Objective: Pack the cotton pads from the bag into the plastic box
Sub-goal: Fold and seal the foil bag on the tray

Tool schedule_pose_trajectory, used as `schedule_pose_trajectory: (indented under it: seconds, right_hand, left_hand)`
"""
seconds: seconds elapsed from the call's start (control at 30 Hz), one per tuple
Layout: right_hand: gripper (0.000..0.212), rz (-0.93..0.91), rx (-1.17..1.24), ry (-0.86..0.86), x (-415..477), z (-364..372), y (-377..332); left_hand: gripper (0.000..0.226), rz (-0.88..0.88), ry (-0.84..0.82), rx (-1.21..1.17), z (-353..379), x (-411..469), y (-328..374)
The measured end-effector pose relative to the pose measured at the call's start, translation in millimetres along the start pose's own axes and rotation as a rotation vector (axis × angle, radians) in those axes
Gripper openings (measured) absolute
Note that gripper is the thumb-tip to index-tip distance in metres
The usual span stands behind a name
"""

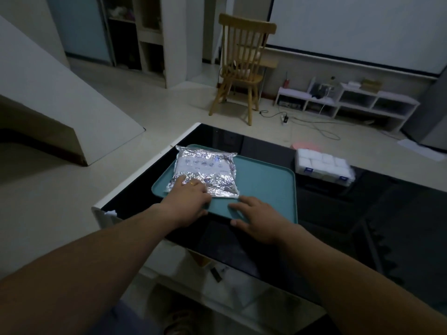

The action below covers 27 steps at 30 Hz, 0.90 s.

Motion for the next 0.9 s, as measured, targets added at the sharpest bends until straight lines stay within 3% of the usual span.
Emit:
schedule_pose_trajectory:
  seconds: [0.33,0.47,0.6,0.7,0.8,0.9]
  right_hand:
    - [0.079,0.011,0.003,-0.040,116.5,-13.9,61.7]
    - [0.063,-0.048,-0.002,-0.066,148.6,-23.3,84.2]
    - [0.061,-0.062,-0.048,-0.100,154.6,-29.1,107.5]
    - [0.053,-0.067,-0.086,-0.071,145.5,-26.4,121.8]
    - [0.051,-0.064,-0.120,-0.072,137.4,-27.3,128.5]
    - [0.051,-0.055,-0.115,-0.065,137.9,-25.8,132.3]
  left_hand:
    - [0.009,-0.052,0.088,-0.045,18.5,107.7,-60.6]
    - [0.013,-0.057,0.101,-0.074,21.0,137.1,-74.7]
    - [0.018,-0.033,0.115,-0.134,26.8,160.6,-67.3]
    - [0.023,-0.029,0.214,-0.202,28.8,171.9,-59.5]
    - [0.030,-0.083,0.120,-0.227,31.9,180.2,-59.4]
    - [0.021,-0.126,0.084,-0.270,34.7,181.8,-66.5]
Point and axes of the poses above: each hand's wrist, its own x-axis towards the middle knuckle, its own z-axis out of the palm, y = z × x, the point moved 1 cm from there along x, towards the middle knuckle, and after that the axes turned 8 degrees about -x, right-handed, at the moved point
